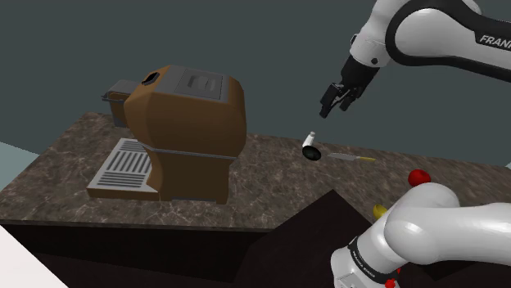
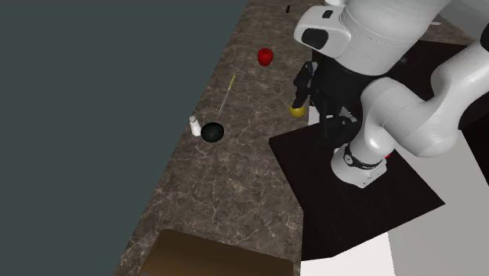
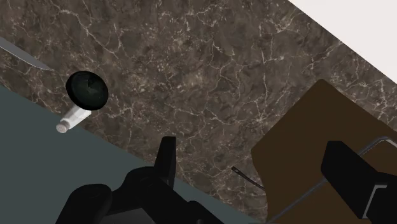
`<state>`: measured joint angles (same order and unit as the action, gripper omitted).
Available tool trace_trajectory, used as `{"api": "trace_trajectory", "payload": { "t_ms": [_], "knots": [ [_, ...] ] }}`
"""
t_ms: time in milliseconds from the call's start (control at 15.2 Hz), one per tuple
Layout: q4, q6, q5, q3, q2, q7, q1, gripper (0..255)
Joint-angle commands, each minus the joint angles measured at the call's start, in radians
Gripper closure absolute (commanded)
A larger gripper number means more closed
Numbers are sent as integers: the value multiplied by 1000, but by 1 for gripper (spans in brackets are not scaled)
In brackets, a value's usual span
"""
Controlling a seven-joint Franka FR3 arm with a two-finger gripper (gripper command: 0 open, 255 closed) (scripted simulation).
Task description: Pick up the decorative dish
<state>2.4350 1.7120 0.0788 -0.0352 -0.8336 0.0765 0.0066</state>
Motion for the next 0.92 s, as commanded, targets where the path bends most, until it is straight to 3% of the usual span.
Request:
{"api": "trace_trajectory", "payload": {
  "t_ms": [0, 462, 858],
  "knots": [
    [0, 0, 0, 0, 0, 0, 0, 0],
    [114, 177, 71, 142, 72, -156, -33, 0],
    [157, 343, 122, 267, 203, -292, -58, 0]
  ]
}}
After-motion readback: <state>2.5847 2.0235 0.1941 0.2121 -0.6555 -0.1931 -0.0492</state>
